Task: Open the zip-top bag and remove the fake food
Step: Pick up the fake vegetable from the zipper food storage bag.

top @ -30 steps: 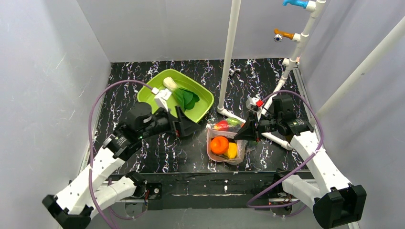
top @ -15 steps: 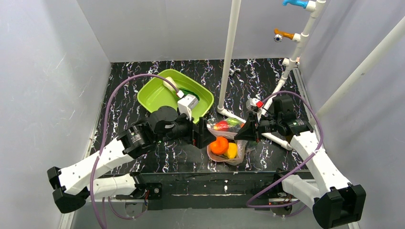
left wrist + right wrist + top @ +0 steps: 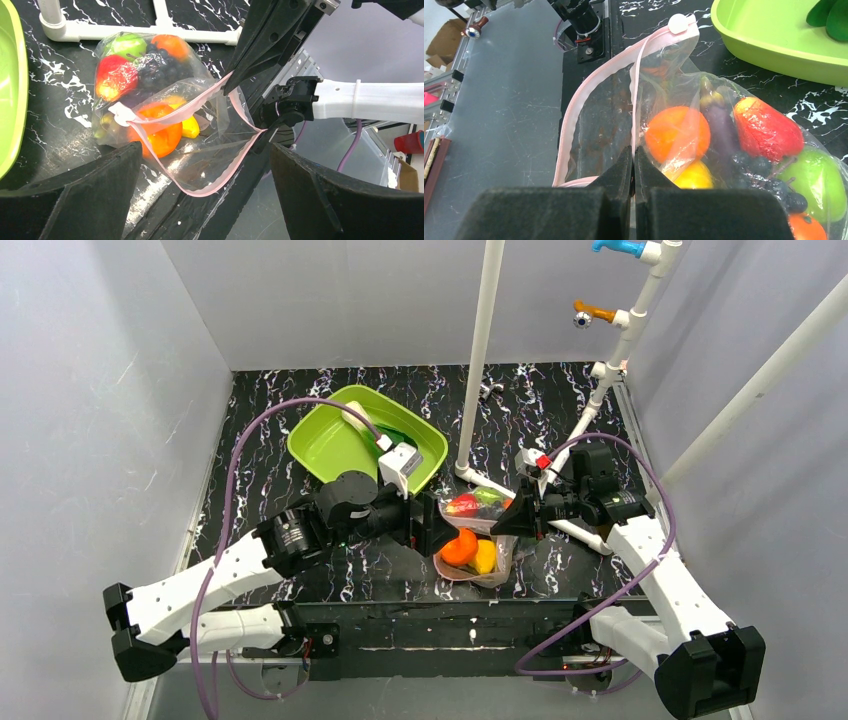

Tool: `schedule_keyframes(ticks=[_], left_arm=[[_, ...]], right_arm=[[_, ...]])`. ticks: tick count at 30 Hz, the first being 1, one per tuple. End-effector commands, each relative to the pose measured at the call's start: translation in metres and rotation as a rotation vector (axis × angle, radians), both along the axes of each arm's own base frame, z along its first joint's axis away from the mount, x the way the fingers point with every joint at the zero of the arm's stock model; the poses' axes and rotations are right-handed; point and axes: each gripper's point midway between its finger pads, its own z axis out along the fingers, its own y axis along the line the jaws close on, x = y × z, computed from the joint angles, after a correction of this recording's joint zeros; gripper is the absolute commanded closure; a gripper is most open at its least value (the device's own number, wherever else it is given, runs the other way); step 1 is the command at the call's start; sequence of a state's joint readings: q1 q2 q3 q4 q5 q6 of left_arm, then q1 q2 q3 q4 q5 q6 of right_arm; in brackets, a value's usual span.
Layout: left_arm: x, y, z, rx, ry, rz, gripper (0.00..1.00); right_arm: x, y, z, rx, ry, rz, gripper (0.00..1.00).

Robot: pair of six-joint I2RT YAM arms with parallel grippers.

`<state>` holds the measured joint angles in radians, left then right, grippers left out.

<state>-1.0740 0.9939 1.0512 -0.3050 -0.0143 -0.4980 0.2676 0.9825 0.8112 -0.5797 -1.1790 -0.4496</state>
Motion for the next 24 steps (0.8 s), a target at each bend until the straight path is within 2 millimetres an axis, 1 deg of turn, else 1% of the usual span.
schedule_keyframes(ticks=[1, 5, 12, 15, 24], left_arm=[[-0.001, -0.001, 0.014, -0.091, -0.049, -0.003, 0.02], [-0.003, 0.0, 0.018, -0.149, -0.058, 0.0, 0.02], [-0.003, -0.003, 0.01, -0.107, -0.04, -0.014, 0.02], [-0.009, -0.008, 0.01, -0.118, -0.035, -0.055, 0.02], [-0.01, -0.011, 0.009, -0.123, -0.042, -0.071, 0.02]], right_arm=[[-0.002, 0.0, 0.003, 0.024, -0.03, 0.021, 0.99], [-0.002, 0.0, 0.003, 0.026, -0.031, 0.022, 0.99], [-0.002, -0.001, 0.003, 0.026, -0.029, 0.021, 0.99], [-0.002, -0.001, 0.002, 0.026, -0.03, 0.022, 0.99], [-0.001, -0.001, 0.001, 0.02, -0.034, 0.021, 0.99]])
